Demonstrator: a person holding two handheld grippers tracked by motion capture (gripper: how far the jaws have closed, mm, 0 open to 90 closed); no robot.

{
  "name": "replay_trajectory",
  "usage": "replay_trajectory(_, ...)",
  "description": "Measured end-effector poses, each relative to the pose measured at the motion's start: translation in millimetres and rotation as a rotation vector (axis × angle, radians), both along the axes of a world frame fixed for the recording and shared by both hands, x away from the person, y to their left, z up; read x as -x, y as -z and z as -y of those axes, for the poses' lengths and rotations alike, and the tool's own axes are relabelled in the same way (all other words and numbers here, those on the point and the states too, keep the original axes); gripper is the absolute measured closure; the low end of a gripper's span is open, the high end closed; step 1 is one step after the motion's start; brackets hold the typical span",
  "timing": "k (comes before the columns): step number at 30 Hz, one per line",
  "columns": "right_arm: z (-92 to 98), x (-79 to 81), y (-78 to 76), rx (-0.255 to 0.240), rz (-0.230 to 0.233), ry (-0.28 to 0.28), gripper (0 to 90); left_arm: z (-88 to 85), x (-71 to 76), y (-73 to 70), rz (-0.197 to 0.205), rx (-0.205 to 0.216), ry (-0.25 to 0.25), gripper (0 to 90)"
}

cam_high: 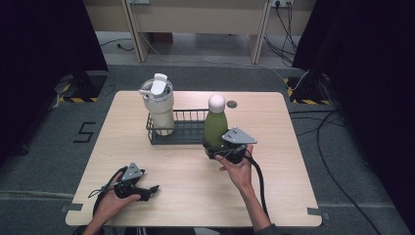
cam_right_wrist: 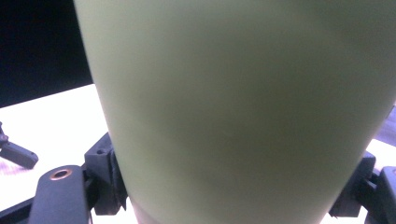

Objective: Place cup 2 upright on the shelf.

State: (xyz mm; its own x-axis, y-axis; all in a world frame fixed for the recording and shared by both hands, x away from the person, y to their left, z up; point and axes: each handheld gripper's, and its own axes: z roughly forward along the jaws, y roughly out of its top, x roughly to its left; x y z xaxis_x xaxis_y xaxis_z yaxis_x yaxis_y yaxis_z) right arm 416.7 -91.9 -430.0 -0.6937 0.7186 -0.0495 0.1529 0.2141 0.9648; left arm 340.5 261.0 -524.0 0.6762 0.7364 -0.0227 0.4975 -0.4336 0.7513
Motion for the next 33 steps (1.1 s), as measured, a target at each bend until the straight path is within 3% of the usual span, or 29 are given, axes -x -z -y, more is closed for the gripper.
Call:
replay_trajectory(15,-20.4,-12.5,-23.9,0.012,0.007,-0.026,20.8,0.2,0.1,0.0,0.001,-0.002,-0.002,13.9)
replay_trajectory(33,-41.9,-33.1,-38.2,-0.001,0.012,-0.031,20.8,0.3,0.2,0.0,0.002,0.0,-0.003,13.8)
